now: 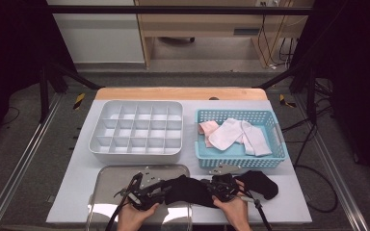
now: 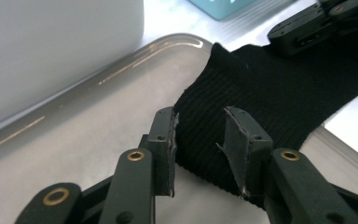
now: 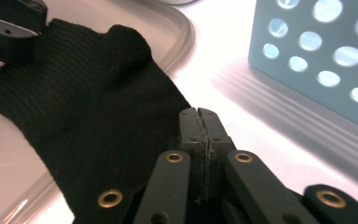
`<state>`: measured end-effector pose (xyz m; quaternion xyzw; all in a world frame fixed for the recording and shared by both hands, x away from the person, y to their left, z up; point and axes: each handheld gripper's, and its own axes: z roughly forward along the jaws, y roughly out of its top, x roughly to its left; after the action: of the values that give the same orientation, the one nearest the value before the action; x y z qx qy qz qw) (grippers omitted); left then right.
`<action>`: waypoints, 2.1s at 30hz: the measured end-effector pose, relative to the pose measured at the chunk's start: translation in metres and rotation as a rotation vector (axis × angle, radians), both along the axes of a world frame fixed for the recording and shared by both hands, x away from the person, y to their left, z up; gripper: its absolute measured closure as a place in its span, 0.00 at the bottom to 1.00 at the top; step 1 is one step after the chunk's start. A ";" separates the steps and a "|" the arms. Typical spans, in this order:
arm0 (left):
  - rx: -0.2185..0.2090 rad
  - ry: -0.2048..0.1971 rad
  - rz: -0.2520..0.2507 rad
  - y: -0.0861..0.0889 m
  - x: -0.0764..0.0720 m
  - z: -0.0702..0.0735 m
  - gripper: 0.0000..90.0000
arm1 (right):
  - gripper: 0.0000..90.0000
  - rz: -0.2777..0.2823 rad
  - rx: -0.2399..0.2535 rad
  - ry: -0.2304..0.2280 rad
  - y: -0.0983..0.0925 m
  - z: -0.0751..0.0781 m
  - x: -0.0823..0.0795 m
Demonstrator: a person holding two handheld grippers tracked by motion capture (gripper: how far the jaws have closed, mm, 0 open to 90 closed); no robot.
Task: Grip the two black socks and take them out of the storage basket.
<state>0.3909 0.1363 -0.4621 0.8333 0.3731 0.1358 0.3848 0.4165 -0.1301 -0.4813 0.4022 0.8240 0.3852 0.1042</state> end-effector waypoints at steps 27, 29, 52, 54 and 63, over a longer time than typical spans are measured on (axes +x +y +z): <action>0.001 -0.054 -0.037 -0.013 0.018 0.015 0.99 | 0.76 0.035 0.086 -0.034 0.009 0.004 0.014; 0.005 -0.049 -0.035 -0.013 0.020 0.015 0.99 | 0.78 0.039 0.062 -0.022 0.012 0.000 0.016; -0.035 -0.026 -0.001 0.007 0.007 0.013 0.67 | 1.00 -0.031 -0.028 -0.054 -0.004 0.016 0.010; -0.043 -0.022 0.001 0.007 0.006 0.013 0.65 | 1.00 -0.056 -0.046 -0.057 -0.009 0.016 0.009; -0.007 0.030 0.001 -0.007 0.001 0.011 0.66 | 0.78 -0.052 0.063 -0.060 -0.006 0.016 0.015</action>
<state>0.3923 0.1297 -0.4515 0.8338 0.3797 0.1221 0.3818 0.4313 -0.1356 -0.4655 0.4148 0.7973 0.4199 0.1263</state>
